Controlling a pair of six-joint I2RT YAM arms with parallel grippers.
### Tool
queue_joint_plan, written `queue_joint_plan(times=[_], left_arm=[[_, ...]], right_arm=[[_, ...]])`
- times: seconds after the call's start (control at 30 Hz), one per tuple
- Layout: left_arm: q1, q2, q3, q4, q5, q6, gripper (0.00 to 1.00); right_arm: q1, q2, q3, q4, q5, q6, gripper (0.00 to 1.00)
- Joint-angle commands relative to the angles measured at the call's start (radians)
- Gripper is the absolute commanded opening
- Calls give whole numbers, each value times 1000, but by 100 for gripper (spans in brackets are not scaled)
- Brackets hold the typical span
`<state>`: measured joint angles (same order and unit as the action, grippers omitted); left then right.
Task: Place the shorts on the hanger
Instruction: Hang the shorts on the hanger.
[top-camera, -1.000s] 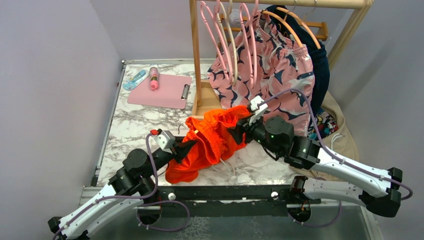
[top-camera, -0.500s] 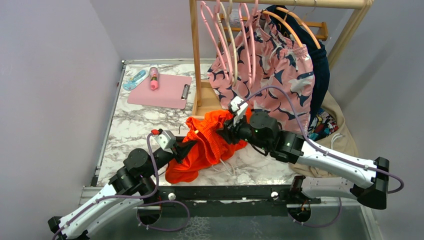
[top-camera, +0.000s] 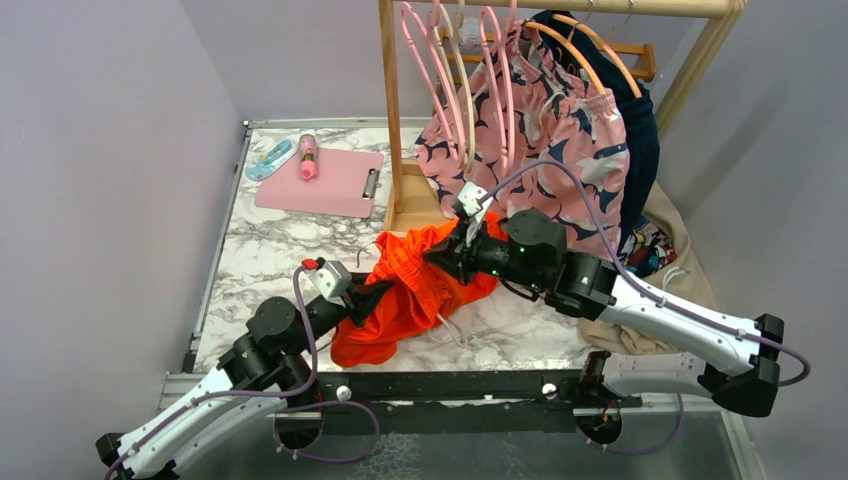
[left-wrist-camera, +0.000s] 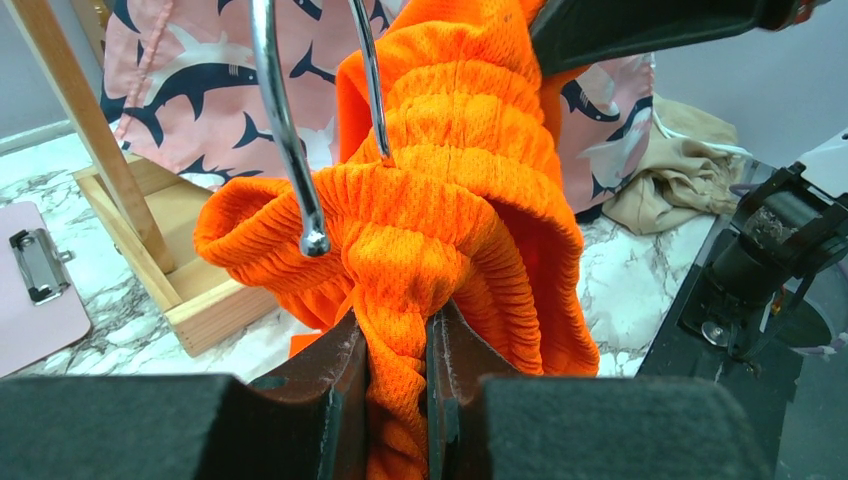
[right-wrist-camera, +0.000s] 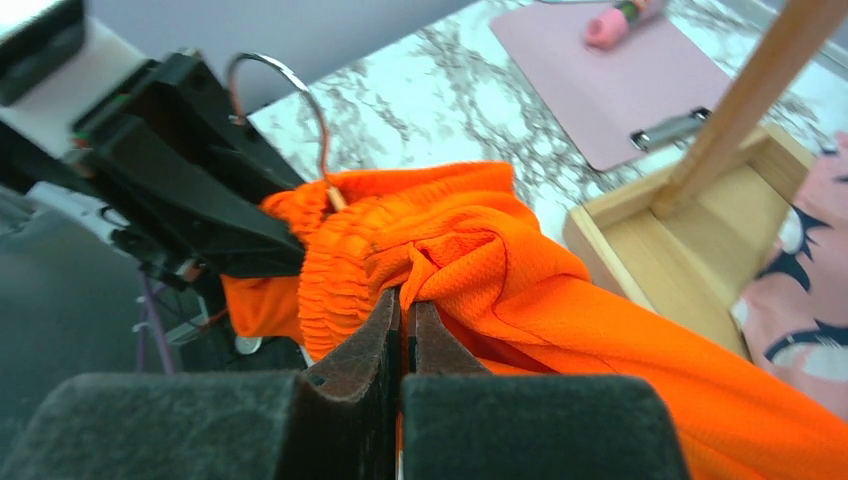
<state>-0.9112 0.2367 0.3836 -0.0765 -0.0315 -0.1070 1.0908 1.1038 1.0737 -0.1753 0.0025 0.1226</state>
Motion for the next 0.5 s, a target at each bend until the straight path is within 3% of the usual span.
queue_joint_plan(times=[0.0,0.1,0.37,0.4,0.47], left_arm=[[-2,-11,15,88,-3,10,0],[-2,-13,15,87,-4,10,0],[-2,-25,15,81,-8,12,0],[-2,-26,15,82,-8,11,0],[-2,-25,14,82,-8,13,0]], right_arm=[[4,21,74,3,-214,-2,1],[4,37,87,-24,-252,-4,1],[4,47,45,-200,-161,-41,1],[4,47,41,-231,-157,-50,4],[4,38,43,-287,-152,-68,21]])
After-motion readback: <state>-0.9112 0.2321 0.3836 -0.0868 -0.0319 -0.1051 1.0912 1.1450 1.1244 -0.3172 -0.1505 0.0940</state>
